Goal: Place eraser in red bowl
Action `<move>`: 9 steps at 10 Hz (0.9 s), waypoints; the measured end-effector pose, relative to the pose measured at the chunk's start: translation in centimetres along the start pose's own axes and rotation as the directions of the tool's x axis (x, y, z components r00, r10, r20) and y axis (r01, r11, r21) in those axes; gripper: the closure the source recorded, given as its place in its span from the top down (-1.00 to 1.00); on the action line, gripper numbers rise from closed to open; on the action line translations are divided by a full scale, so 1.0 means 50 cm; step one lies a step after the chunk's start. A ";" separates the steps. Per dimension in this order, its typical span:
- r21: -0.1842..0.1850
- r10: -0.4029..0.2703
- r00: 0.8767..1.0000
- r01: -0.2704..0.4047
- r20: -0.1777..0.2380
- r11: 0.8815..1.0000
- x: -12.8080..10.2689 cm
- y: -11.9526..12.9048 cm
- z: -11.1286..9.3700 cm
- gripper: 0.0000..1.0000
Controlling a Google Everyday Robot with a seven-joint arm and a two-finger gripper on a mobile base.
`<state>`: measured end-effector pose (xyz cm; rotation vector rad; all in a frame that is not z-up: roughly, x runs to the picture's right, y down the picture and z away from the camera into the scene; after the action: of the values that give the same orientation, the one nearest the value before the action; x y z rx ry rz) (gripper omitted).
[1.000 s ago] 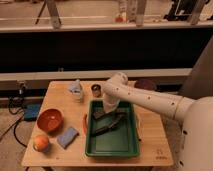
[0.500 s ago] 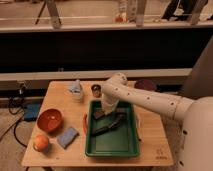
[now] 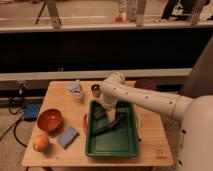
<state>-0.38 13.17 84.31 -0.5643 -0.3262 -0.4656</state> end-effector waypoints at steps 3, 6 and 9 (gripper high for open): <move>-0.006 -0.006 1.000 0.006 0.001 1.000 -0.002 -0.003 0.003 0.60; -0.011 -0.016 1.000 0.016 0.002 1.000 -0.001 -0.003 0.007 0.39; -0.018 -0.031 1.000 0.031 0.002 0.999 -0.007 -0.007 0.014 0.34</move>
<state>-0.98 13.44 84.85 -0.5775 -0.3329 -0.4984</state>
